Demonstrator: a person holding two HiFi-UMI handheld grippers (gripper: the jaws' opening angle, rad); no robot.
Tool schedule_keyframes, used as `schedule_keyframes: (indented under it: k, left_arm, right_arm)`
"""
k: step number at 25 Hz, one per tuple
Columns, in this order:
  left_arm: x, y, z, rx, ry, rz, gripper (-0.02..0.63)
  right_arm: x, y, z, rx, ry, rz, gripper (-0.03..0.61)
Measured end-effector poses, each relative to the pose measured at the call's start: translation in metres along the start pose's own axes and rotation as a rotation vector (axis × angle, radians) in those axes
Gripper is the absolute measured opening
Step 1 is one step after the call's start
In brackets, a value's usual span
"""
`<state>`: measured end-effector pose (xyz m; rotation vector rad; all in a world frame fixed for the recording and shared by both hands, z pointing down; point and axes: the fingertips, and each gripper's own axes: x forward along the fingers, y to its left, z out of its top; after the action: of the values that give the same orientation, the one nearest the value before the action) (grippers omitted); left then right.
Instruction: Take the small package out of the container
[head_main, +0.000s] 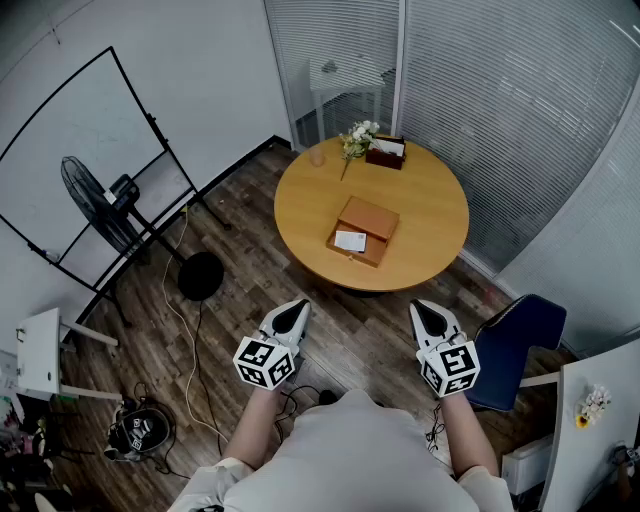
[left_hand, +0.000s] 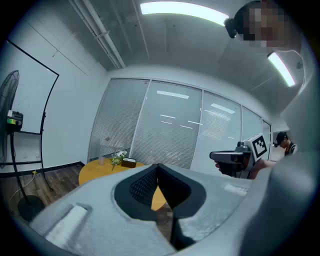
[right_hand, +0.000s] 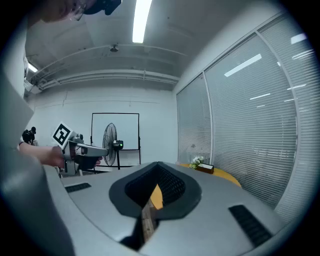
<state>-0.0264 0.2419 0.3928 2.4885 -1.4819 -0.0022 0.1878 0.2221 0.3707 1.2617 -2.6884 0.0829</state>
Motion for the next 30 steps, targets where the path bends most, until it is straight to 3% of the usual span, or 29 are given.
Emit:
schedule_keyframes:
  k: [14,30]
  left_arm:
    - [-0.006,-0.010,-0.011,-0.003,0.012,0.000,0.018]
    - [-0.018,0.012,-0.015,-0.021,0.017,-0.017,0.018]
  right_arm:
    - [-0.007,0.004,-0.003,0.014,-0.009,0.001,0.003]
    - [0.003,0.020,-0.005,0.044,0.001,-0.042,0.019]
